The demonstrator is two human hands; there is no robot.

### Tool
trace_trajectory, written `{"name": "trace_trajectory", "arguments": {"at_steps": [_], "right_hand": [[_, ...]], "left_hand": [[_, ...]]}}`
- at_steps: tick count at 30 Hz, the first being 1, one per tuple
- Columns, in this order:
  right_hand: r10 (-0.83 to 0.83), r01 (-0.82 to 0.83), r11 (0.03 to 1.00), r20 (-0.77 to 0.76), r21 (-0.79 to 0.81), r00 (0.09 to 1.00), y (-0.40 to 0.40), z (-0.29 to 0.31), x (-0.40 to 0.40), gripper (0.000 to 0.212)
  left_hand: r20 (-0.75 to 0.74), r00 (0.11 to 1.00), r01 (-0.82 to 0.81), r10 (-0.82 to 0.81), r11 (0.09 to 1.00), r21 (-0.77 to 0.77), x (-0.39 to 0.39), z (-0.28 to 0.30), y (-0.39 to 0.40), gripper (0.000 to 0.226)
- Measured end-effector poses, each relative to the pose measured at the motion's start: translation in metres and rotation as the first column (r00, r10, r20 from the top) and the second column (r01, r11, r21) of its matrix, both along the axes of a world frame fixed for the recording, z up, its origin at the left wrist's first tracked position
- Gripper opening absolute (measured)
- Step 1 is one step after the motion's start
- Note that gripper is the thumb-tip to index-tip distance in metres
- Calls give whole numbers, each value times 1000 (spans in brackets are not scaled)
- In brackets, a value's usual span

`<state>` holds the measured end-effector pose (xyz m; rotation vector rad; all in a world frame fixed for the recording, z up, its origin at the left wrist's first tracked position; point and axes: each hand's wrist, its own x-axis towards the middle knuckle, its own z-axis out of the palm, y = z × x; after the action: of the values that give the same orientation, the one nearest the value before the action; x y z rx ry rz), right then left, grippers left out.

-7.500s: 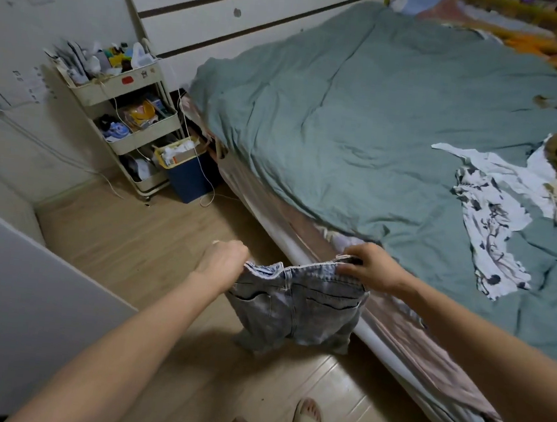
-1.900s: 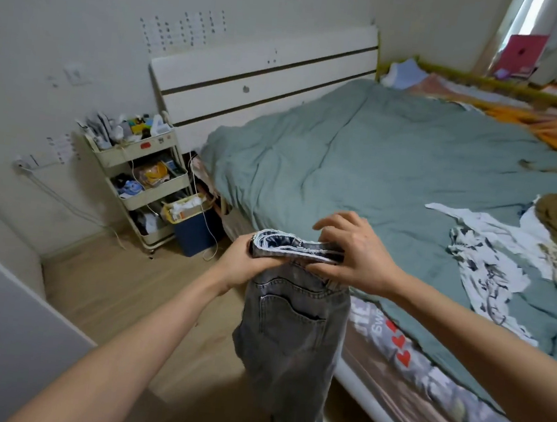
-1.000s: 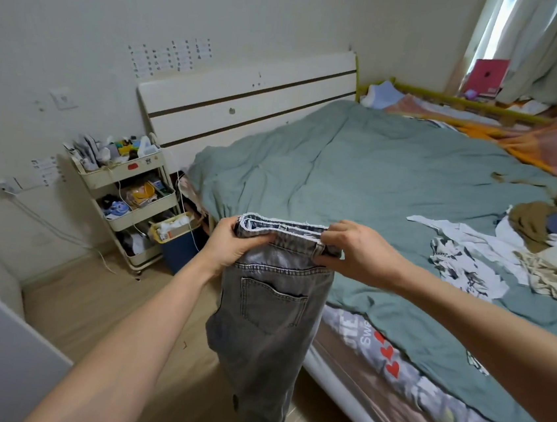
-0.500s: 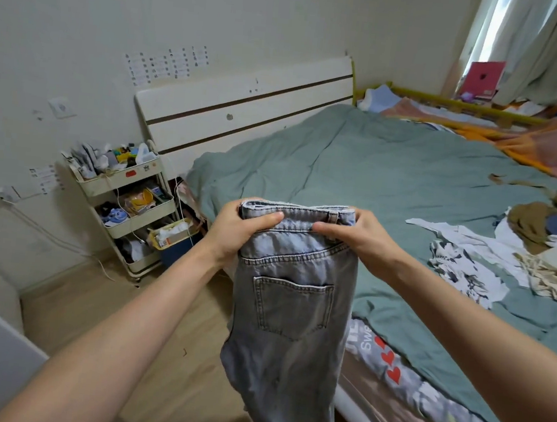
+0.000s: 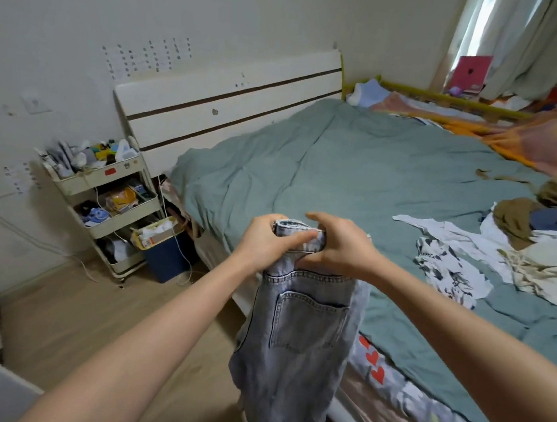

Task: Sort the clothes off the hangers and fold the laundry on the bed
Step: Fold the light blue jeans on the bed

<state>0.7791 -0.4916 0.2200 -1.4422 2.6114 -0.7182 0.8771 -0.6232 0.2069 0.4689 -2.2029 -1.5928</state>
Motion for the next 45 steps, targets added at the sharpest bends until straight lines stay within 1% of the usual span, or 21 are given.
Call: {"name": "trace_trajectory", "arguments": {"at_steps": [1, 2, 4, 6, 9, 12, 14, 16, 19, 22, 25, 27, 30, 32, 33, 35, 37, 39, 41, 43, 45], "right_hand": [[-11, 11, 1000, -27, -6, 1000, 1, -4, 1, 51], [-1, 0, 1000, -50, -23, 999, 1, -8, 0, 41], [33, -33, 997, -6, -76, 999, 0, -18, -4, 41], [60, -51, 993, 83, -108, 995, -1, -28, -6, 41], [78, -67, 994, 142, -83, 987, -1, -37, -9, 43], [64, -51, 993, 120, -110, 991, -9, -38, -6, 52], [92, -69, 983, 131, -167, 987, -19, -38, -5, 54], [120, -77, 970, 176, -230, 977, -31, -42, -10, 55], [48, 44, 962, 324, -270, 945, -41, -47, -22, 68], [-70, 173, 947, 350, -272, 934, -45, -48, -31, 53], [-249, 326, 900, 272, -288, 930, -46, -45, -32, 30], [-357, 369, 885, 95, -284, 929, -46, -44, -37, 27], [-477, 459, 877, -164, -139, 863, -35, -50, -45, 53], [-438, 461, 887, -288, 13, 852, -22, -57, -50, 73], [-370, 432, 896, -365, 102, 854, -17, -60, -52, 77], [-197, 388, 888, -557, 247, 807, -10, -67, -56, 60], [-41, 421, 818, -691, 392, 721, -8, -68, -58, 31], [11, 472, 689, -659, 550, 752, -5, -78, -57, 17], [-55, 503, 552, -573, 665, 817, 0, -95, -53, 28], [-182, 515, 510, -498, 689, 848, 8, -105, -52, 28], [-252, 450, 546, -373, 707, 893, 15, -111, -54, 31]], "left_hand": [[14, 1000, -13, 12, 1000, 28, 0, -4, -1, 24], [16, 1000, -1, -1, 996, 84, 3, -9, -3, 27], [-10, 999, 40, -39, 962, 269, 12, -25, -8, 42], [62, 996, -87, 68, 916, 393, 20, -46, -20, 56], [346, 900, -387, 266, 853, 350, 30, -91, -54, 57], [624, 769, -378, 141, 887, 266, 41, -129, -73, 72], [708, 704, -321, 55, 914, 248, 40, -147, -75, 76], [742, 671, -288, -14, 916, 277, 37, -159, -74, 75], [777, 618, -196, -121, 933, 302, 29, -174, -84, 71], [749, 612, -142, -255, 896, 421, 15, -189, -105, 64], [701, 634, -130, -328, 848, 514, -1, -201, -121, 52], [680, 664, -108, -312, 860, 499, -13, -206, -131, 34], [617, 700, -175, -360, 751, 637, -30, -206, -142, 38], [599, 691, -223, -404, 670, 708, -38, -197, -143, 42], [614, 672, -236, -416, 665, 709, -41, -195, -143, 46], [653, 624, -241, -430, 689, 684, -47, -193, -144, 49], [651, 650, -220, -392, 723, 655, -54, -188, -145, 35], [615, 728, -199, -303, 765, 612, -65, -189, -143, 20], [536, 794, -151, -287, 760, 632, -71, -174, -134, 20], [447, 863, -114, -236, 771, 626, -83, -161, -130, 24], [396, 904, -92, -162, 831, 549, -91, -151, -137, 24]]}}
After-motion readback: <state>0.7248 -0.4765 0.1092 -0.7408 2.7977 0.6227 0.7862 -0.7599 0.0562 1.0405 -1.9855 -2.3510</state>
